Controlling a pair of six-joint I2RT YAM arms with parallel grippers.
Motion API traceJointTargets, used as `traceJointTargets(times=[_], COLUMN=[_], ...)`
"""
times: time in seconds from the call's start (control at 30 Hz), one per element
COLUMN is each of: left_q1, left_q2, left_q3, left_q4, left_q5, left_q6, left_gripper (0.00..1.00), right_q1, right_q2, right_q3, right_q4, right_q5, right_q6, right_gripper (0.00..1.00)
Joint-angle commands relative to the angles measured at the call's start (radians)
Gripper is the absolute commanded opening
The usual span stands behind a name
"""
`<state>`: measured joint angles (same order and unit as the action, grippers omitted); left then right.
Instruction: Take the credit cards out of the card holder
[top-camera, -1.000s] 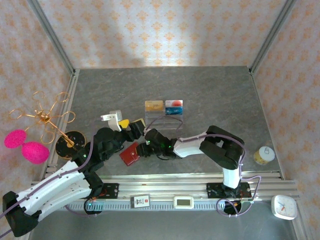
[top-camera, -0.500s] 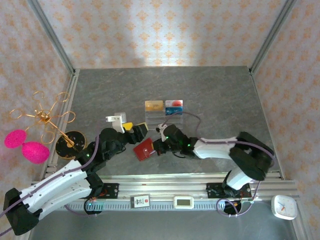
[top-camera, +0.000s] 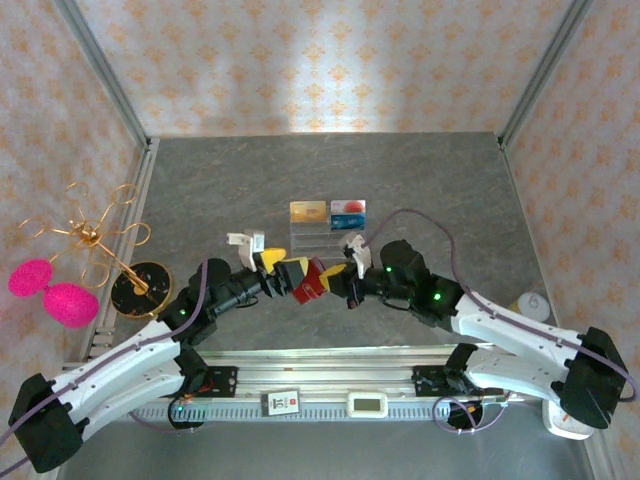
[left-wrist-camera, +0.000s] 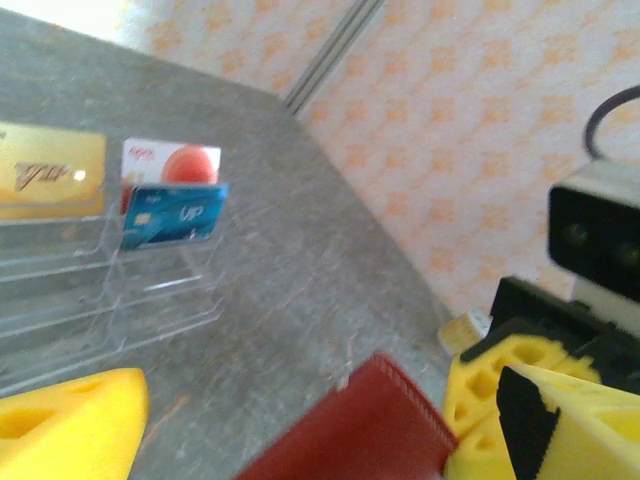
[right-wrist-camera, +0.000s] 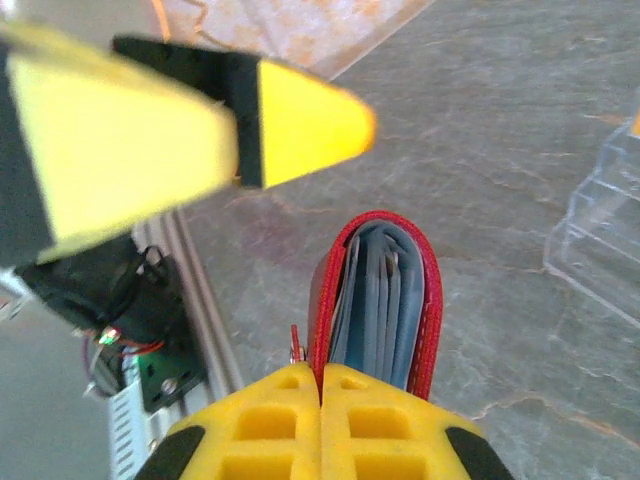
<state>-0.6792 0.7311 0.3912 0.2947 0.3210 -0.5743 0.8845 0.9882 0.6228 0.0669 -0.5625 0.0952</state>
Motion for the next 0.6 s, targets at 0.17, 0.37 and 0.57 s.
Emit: traceJointTargets(times=[0.17,0.37,0.57], left_q1=[0.033,0.033,0.034], left_q2=[0.001,0.026,0.034], left_q3=[-0.020,-0.028,-0.047], left_q4=[0.122,0.182,0.246], left_q5=[0.260,0.390,0.436], left_q6=[0.016,-0.006,-0.049], left_gripper=[0.90,0.81,0.59], right_q1=[-0.045,-0.128,-0.191], right_q2=[-0.040,0.003,0.054], right_q3=[0.078,0.143,0.190], right_q4=[-0.047,-0.076,-0.093], right_q5=[-0.170,-0.209,-0.253], right_q6=[-0.086,-0.131,-0.162], right_gripper=[0.00,0.00,0.00])
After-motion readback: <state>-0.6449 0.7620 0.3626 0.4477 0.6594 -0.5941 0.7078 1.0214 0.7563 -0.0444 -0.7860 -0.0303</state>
